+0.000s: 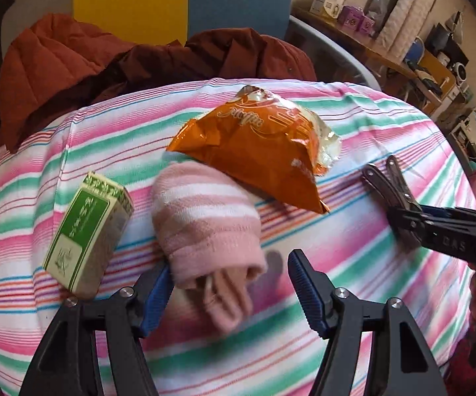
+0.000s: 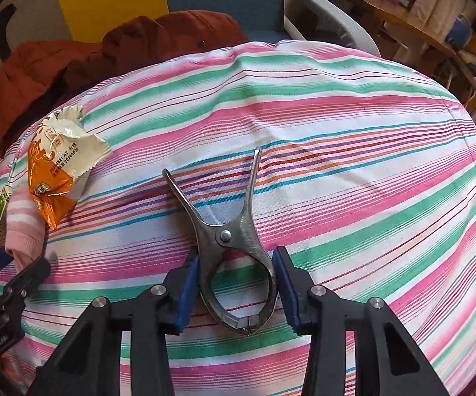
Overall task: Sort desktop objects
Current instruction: 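Grasp the second silver clip with the right tool while the left grasps the pink sock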
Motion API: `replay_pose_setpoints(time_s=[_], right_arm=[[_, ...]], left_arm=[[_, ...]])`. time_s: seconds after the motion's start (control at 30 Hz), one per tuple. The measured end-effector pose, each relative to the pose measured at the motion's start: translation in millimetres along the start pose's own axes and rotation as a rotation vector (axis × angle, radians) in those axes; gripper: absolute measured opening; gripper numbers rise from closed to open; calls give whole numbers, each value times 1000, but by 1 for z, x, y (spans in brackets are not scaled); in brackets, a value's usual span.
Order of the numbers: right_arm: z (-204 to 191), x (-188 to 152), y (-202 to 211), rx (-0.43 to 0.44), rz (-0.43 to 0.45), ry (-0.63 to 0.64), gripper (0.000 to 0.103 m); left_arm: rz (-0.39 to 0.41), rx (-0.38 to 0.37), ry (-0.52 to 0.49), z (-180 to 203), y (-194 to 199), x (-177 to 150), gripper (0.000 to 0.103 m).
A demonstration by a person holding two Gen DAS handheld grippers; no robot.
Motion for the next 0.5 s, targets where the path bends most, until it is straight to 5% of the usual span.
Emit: replay_pose_setpoints(time_s=[0.13,0.27,0.5], right_arm=[[-2,0,0,0,-2,-1,45],[-4,0,-1,-1,0,-2,45],[-8,-1,-1,-4,9,3,45]], left_arm=[[41,17,-1,0,-3,2,66],[90,70,-72,-1,0,-7,43],[164,-18,-111,-14,15,-41,35]])
Point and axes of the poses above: each gripper's, at about its wrist camera, not at the fingertips, and y roughly against the way its jaws point, z to its right, x to its top, the point moved 1 cm from there along -y, roughly the way its jaws point, and after that the axes turned 7 degrees about y, right-handed, at the moved point
